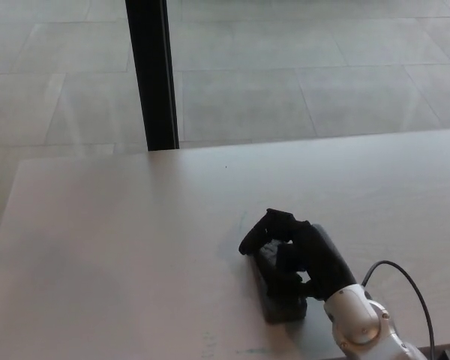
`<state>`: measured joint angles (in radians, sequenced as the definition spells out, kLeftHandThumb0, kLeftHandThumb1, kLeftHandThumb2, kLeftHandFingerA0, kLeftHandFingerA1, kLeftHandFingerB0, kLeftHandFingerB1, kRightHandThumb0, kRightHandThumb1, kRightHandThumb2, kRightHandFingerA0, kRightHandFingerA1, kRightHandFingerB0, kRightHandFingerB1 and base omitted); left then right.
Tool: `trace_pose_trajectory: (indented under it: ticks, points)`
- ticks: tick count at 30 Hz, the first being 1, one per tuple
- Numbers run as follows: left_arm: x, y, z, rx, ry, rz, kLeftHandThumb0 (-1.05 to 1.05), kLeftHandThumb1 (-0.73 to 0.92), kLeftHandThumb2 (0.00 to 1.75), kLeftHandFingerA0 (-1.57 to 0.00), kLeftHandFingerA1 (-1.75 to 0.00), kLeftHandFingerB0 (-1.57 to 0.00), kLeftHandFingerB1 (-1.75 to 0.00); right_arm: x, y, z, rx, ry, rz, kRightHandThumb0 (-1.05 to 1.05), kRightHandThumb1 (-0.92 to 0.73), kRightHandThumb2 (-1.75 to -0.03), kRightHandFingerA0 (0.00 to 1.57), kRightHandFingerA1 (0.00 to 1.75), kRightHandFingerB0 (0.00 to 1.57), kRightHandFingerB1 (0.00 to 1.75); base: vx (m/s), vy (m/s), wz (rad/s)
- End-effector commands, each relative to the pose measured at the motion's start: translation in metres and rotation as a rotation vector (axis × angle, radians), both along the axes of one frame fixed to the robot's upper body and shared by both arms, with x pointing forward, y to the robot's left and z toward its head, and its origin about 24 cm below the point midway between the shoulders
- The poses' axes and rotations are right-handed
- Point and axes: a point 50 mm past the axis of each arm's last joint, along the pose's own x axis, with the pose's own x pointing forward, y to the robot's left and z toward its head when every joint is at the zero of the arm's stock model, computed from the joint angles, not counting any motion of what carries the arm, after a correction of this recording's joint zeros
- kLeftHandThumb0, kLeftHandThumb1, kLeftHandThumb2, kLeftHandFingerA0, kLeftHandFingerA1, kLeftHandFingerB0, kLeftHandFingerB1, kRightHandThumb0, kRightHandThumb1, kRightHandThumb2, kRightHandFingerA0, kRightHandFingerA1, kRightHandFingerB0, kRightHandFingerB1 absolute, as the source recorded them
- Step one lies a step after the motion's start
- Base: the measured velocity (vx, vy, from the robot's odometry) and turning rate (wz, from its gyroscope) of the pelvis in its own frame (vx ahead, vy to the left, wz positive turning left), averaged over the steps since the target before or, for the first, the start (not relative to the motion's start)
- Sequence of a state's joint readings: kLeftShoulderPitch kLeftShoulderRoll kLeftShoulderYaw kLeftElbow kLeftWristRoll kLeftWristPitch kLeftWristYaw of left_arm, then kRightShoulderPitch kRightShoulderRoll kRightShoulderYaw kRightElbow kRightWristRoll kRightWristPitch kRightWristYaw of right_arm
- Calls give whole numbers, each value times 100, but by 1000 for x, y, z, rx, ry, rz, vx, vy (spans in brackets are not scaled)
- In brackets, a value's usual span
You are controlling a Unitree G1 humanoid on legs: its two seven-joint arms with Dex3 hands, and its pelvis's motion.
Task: The robot uses its right hand to hold the eraser kept in the middle of the desk and use it to wipe the desk by swiping its surface twice
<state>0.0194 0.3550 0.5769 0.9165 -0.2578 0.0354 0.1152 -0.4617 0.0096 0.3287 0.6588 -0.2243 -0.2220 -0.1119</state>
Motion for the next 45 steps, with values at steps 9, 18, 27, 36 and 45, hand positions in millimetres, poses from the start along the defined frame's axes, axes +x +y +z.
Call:
trace_pose_trajectory:
  ticks: [9, 18, 27, 36, 45]
  points:
    - [2, 7, 8, 30, -25, -5, -48, 67, 59, -54, -89, -48, -67, -14, -112, -40, -402, 132, -180, -32, -70, -79, 81, 162, 70, 91, 0, 0, 0]
    - [-6, 9, 7, 35, -16, 7, -50, 47, 94, -63, -87, -42, -68, -17, -219, -1, -410, 107, -465, -30, -69, -84, 87, 175, 73, 157, 0, 0, 0]
    - [-11, 8, 5, 17, -21, 36, -49, 65, 59, -56, -95, -49, -70, -34, -262, 9, -344, 98, -664, -40, -59, -100, 115, 137, 92, 123, 0, 0, 0]
    - [-12, 7, 5, 23, -12, 25, -50, 46, 94, -66, -88, -43, -68, -25, -231, -8, -266, 112, -639, -26, -69, -75, 94, 173, 69, 136, 0, 0, 0]
    - [-6, 5, 7, 28, -19, 17, -50, 46, 94, -67, -89, -44, -69, 10, -146, -10, -210, 59, -433, -41, -57, -97, 111, 135, 87, 118, 0, 0, 0]
